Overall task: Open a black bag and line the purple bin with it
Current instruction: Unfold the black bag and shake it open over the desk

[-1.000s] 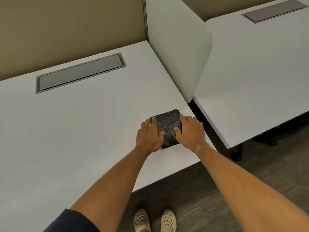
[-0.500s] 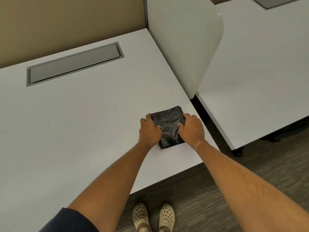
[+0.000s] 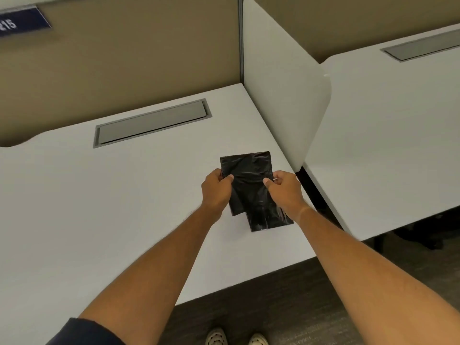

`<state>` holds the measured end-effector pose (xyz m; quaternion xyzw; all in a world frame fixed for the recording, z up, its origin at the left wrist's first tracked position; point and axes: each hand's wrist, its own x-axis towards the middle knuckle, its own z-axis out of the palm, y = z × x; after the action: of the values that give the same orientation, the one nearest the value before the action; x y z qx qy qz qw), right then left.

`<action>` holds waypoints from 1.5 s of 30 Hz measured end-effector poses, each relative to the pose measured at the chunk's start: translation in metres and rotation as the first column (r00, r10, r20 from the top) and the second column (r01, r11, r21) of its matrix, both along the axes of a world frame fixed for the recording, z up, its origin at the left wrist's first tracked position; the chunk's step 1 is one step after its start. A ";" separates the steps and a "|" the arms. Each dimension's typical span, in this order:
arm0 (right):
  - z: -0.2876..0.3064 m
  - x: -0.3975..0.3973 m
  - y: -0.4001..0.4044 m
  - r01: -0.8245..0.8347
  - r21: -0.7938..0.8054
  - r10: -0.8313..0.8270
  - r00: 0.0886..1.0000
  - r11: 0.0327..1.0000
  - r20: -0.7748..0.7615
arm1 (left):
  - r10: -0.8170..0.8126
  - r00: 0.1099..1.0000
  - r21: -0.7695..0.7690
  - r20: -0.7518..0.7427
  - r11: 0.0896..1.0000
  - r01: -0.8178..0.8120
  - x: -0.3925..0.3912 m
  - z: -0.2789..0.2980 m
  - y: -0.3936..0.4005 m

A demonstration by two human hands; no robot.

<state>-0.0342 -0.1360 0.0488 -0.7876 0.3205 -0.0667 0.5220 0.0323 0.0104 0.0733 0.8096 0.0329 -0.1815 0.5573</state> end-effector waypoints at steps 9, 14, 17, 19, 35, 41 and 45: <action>0.086 0.022 0.065 -0.203 0.199 0.161 0.965 0.959 0.208 | 0.186 0.979 -0.149 0.087 0.974 -0.172 0.000 0.096 0.071; 0.129 0.027 0.115 -0.315 0.395 0.211 0.935 0.863 0.285 | 0.264 0.959 -0.267 0.104 0.936 -0.229 -0.007 0.138 0.126; 0.151 0.026 0.151 -0.376 0.495 0.257 0.921 0.783 0.294 | 0.316 0.945 -0.351 0.082 0.897 -0.269 -0.013 0.158 0.165; 0.163 0.023 0.177 -0.411 0.548 0.289 0.910 0.728 0.299 | 0.348 0.936 -0.407 0.045 0.863 -0.301 -0.018 0.169 0.192; 0.204 0.008 0.409 -0.437 0.065 0.352 0.796 0.897 0.491 | 0.182 0.869 -0.115 0.460 0.983 -0.145 -0.036 0.192 0.389; 0.197 0.009 0.439 -0.481 -0.034 0.439 0.765 0.876 0.471 | 0.215 0.903 -0.262 0.372 0.958 -0.120 -0.033 0.187 0.412; 0.192 0.007 0.435 -0.486 -0.013 0.442 0.782 0.874 0.439 | 0.230 0.906 -0.252 0.356 0.957 -0.144 -0.033 0.183 0.411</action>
<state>-0.0268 0.2995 0.2403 -0.7805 -0.0030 -0.0913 0.6185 -0.0010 0.4212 0.2559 0.7556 -0.0184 0.0317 0.6540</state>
